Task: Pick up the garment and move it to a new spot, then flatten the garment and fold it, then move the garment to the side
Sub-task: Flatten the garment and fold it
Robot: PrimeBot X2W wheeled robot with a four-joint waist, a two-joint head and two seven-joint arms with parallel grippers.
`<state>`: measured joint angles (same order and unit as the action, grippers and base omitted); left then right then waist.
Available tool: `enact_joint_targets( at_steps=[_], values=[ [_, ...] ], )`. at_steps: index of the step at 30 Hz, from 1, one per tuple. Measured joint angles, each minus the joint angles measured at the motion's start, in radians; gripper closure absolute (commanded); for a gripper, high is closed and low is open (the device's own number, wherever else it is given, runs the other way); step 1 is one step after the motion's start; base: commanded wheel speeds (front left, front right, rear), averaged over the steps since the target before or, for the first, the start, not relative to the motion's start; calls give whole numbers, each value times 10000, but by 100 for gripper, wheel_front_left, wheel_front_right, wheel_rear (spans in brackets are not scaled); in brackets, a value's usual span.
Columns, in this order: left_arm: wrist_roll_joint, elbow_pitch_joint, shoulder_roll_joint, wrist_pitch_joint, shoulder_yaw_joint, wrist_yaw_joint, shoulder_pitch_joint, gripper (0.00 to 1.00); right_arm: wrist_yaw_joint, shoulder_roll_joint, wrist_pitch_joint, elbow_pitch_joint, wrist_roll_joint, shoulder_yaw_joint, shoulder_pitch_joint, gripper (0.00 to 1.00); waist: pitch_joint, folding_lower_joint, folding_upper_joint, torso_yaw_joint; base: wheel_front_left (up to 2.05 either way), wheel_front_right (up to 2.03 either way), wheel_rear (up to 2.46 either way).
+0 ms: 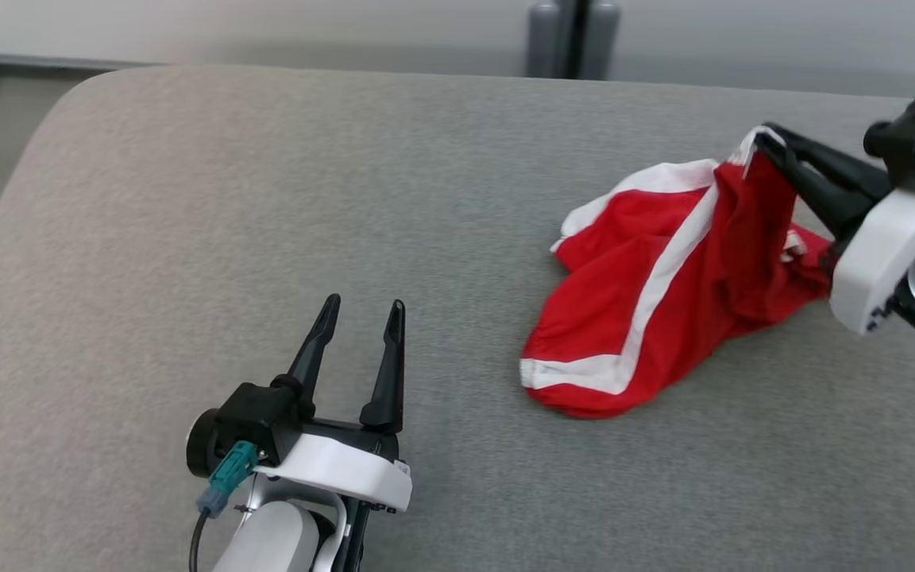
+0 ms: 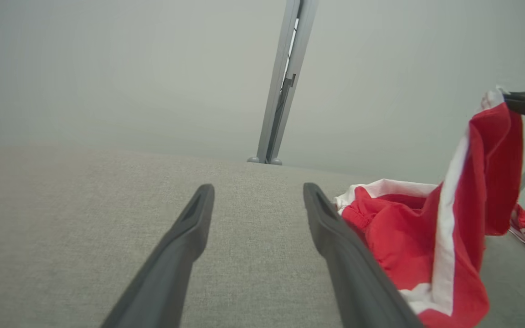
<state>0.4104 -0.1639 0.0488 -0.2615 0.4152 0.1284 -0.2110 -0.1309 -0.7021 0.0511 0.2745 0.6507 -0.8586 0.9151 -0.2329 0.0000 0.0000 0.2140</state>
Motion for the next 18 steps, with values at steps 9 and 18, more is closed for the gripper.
enact_joint_targets(
  at_steps=[9,18],
  values=[
    [-408,-180,-8,0,-606,-221,-6,0,0,-1072,-107,-1768,454,685,-3141,100,320,0,0,-1538,0,0,0],
    [-531,-322,-2,0,-763,-324,69,0,0,-1858,-100,-2150,-430,180,-5059,100,630,0,0,-2155,0,0,0]
  ],
)
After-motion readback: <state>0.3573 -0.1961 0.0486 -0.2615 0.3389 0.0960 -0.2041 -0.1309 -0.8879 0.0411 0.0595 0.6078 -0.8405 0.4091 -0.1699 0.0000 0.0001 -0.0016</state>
